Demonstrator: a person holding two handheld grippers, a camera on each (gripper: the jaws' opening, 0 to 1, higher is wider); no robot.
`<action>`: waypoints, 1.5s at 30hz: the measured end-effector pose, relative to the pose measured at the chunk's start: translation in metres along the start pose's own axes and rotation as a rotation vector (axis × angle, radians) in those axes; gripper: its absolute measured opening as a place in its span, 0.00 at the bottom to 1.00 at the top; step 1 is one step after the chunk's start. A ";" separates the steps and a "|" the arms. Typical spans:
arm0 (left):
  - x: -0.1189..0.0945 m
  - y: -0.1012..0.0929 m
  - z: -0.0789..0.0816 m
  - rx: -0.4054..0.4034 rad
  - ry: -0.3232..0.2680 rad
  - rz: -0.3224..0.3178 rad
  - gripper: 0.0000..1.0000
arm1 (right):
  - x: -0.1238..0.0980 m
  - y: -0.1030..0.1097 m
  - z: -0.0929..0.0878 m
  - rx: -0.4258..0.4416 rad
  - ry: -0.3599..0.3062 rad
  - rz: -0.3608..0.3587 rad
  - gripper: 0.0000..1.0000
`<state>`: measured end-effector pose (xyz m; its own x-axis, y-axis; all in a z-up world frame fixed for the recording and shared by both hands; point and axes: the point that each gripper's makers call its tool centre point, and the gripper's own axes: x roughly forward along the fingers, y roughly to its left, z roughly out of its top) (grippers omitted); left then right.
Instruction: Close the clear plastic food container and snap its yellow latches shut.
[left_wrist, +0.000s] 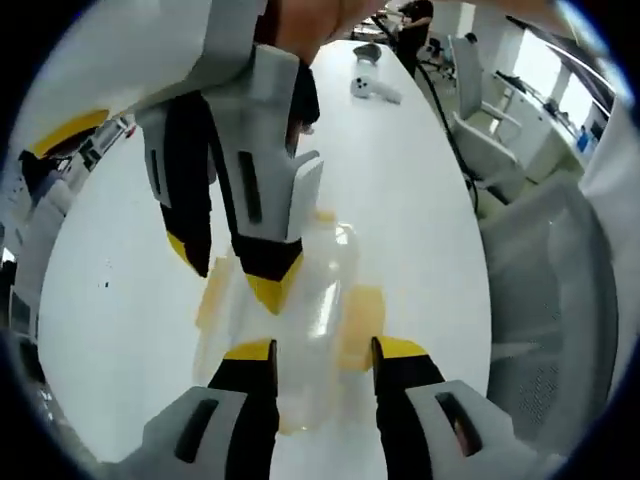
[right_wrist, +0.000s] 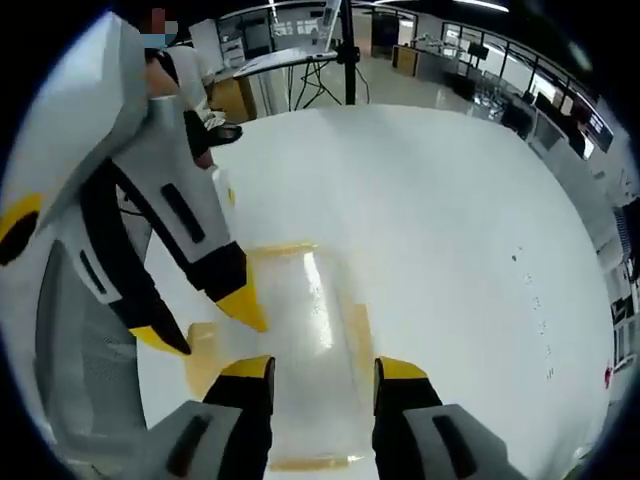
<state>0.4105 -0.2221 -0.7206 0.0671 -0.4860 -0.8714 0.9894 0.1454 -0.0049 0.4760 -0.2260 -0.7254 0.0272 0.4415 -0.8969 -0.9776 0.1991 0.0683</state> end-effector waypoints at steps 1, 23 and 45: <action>0.001 0.001 -0.002 0.009 0.010 0.009 0.36 | 0.000 -0.001 -0.001 -0.007 0.009 -0.001 0.37; 0.007 0.005 -0.002 0.051 -0.022 0.076 0.36 | 0.011 -0.004 -0.002 -0.023 0.071 0.113 0.37; 0.012 0.012 -0.002 0.090 -0.026 0.141 0.30 | 0.016 -0.001 -0.002 -0.053 0.130 0.190 0.36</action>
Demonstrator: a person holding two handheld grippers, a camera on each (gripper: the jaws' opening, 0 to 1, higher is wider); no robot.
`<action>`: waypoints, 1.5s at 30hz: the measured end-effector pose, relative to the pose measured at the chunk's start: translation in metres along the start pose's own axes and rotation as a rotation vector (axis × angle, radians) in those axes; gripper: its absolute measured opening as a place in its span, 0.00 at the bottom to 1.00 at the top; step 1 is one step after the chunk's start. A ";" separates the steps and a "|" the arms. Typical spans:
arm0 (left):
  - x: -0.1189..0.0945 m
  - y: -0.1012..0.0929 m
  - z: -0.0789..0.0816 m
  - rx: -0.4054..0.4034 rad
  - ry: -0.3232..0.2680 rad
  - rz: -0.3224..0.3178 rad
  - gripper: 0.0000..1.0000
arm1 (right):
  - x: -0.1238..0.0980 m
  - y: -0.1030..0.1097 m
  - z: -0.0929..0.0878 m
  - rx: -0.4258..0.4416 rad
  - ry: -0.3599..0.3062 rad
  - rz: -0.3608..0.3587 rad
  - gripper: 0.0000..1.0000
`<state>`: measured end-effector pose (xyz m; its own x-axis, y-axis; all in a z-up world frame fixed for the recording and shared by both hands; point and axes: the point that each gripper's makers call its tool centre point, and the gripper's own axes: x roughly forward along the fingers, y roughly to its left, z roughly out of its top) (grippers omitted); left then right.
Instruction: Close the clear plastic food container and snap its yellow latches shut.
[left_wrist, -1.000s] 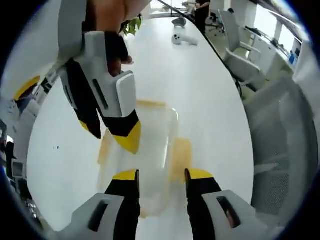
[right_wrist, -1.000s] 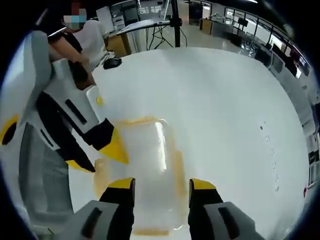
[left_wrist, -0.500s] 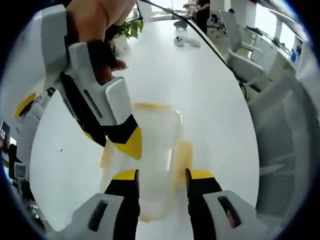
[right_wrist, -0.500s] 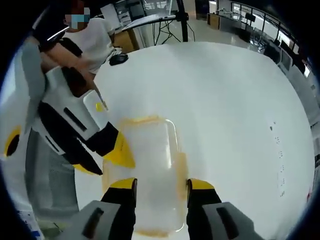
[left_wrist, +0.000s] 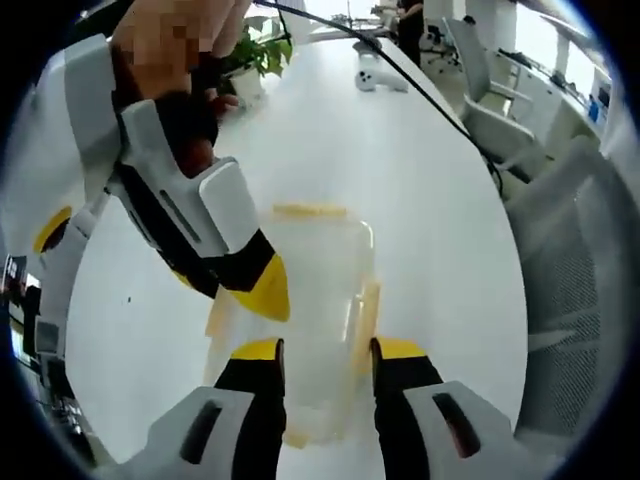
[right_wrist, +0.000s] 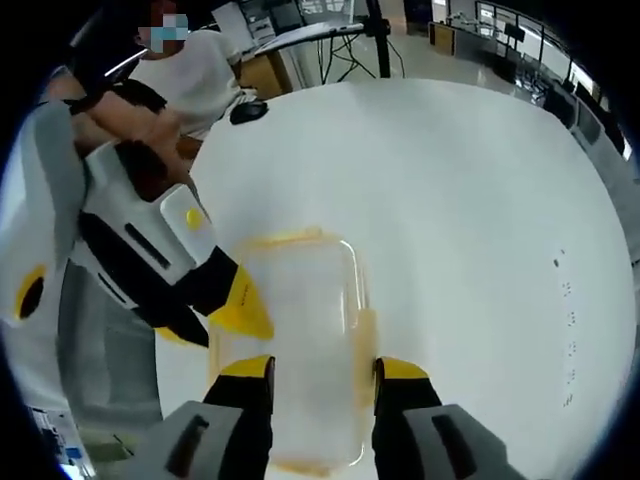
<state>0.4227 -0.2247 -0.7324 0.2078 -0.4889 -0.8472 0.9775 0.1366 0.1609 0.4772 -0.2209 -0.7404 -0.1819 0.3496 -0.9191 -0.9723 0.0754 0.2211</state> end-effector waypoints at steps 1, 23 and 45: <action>0.001 -0.001 0.001 0.024 0.004 0.005 0.29 | 0.000 0.000 0.000 0.000 0.001 0.003 0.35; 0.003 0.001 -0.004 0.022 0.003 0.065 0.26 | 0.001 -0.001 0.000 0.032 0.014 0.006 0.33; 0.002 0.002 0.000 -0.001 -0.005 0.072 0.28 | 0.001 -0.002 0.001 0.046 0.013 0.003 0.35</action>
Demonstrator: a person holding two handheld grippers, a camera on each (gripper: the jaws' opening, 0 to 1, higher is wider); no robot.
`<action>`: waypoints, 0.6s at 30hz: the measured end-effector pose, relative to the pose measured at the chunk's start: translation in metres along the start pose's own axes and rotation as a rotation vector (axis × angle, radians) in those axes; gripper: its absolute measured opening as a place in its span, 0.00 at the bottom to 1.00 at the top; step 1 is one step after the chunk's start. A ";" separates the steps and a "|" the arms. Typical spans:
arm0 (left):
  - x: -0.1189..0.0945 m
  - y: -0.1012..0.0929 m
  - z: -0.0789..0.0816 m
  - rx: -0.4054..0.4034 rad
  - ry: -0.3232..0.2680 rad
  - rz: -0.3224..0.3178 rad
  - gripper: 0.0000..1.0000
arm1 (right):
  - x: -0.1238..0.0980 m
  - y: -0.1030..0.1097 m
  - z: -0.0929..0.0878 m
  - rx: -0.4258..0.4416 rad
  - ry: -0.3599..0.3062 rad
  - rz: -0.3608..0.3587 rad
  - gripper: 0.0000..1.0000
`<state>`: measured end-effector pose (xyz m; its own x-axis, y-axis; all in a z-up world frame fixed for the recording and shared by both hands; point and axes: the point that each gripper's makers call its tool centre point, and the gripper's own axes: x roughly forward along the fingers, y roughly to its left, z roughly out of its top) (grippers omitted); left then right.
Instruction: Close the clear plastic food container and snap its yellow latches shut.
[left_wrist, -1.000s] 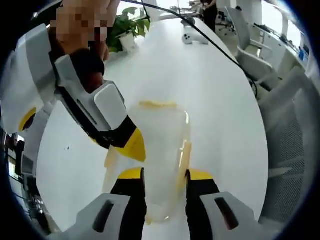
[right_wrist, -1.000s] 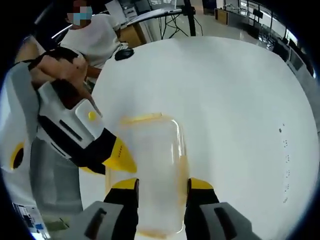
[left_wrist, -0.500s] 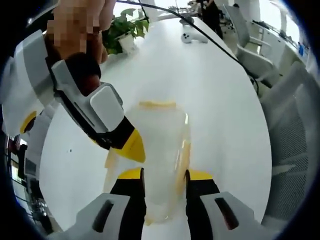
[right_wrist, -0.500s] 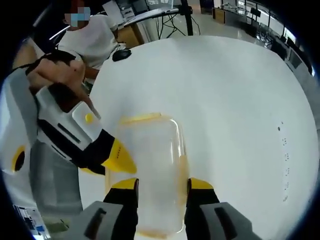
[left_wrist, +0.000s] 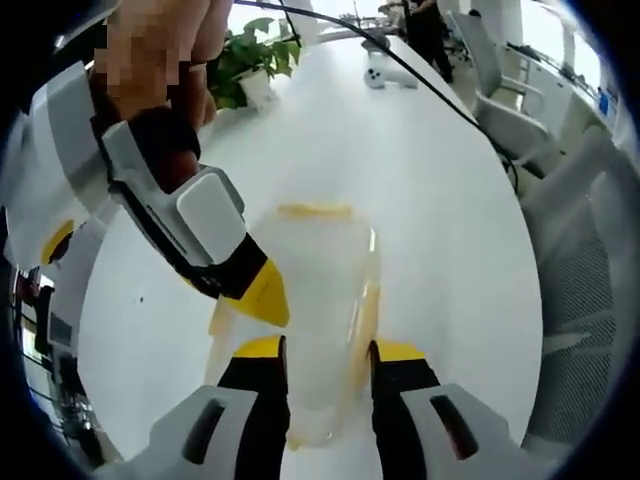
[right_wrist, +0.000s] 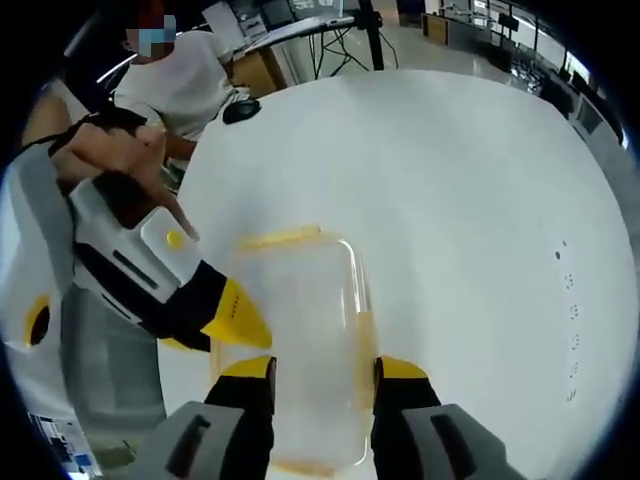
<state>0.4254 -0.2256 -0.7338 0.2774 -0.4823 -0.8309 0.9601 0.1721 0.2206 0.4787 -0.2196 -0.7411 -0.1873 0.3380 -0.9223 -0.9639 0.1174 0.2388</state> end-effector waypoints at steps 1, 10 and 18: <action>0.000 0.000 0.000 -0.006 -0.003 -0.004 0.28 | 0.000 -0.001 0.000 0.001 0.001 -0.003 0.36; -0.001 -0.001 0.002 0.013 0.020 -0.014 0.30 | -0.003 0.000 0.000 0.009 -0.019 -0.023 0.36; -0.002 -0.005 0.004 -0.007 0.011 -0.056 0.37 | -0.008 -0.002 0.000 -0.025 -0.024 -0.046 0.34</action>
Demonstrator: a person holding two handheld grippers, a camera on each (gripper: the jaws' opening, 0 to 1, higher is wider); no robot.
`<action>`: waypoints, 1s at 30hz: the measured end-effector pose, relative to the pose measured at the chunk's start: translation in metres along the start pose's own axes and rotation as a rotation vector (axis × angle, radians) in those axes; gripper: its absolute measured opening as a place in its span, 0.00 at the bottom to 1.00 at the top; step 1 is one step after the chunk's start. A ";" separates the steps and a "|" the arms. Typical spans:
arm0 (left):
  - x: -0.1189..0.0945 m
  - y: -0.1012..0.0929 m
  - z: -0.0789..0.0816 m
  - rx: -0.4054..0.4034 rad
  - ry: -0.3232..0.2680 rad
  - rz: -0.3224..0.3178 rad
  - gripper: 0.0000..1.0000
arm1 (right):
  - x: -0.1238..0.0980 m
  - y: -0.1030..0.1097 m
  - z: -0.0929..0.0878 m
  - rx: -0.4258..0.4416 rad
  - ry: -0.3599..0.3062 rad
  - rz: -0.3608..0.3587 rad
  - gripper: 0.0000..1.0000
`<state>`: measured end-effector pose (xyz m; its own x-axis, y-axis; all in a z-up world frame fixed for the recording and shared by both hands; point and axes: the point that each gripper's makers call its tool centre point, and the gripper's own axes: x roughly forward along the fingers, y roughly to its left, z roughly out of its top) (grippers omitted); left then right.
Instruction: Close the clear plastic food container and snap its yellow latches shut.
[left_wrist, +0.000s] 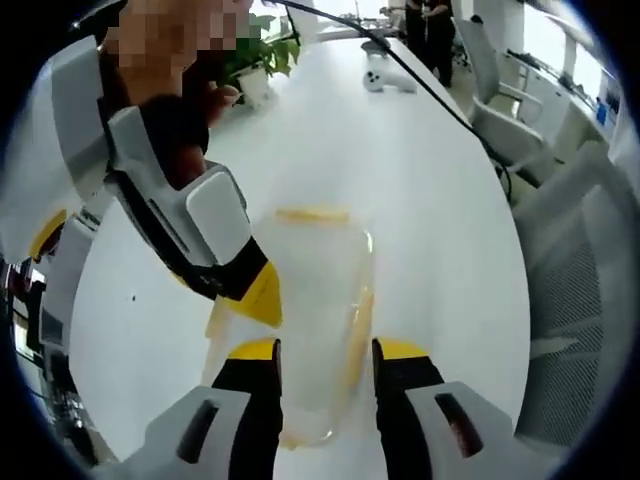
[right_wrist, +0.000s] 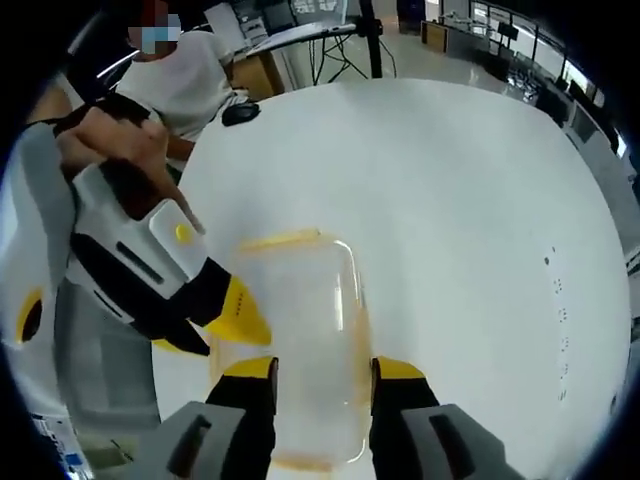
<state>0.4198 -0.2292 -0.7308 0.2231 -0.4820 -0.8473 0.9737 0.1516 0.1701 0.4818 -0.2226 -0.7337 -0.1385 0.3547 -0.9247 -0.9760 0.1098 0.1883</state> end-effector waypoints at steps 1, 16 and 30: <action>0.000 -0.001 0.000 -0.006 -0.002 -0.007 0.40 | -0.002 0.000 0.001 0.006 -0.007 -0.001 0.34; -0.006 0.005 -0.004 -0.024 0.032 -0.041 0.53 | -0.006 0.005 -0.012 -0.037 0.028 -0.017 0.39; -0.009 0.010 -0.011 -0.007 0.065 -0.082 0.59 | -0.012 0.011 -0.022 -0.076 0.061 -0.029 0.43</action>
<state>0.4267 -0.2139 -0.7269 0.1394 -0.4363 -0.8890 0.9881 0.1206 0.0957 0.4686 -0.2461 -0.7278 -0.1176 0.2949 -0.9483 -0.9894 0.0475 0.1374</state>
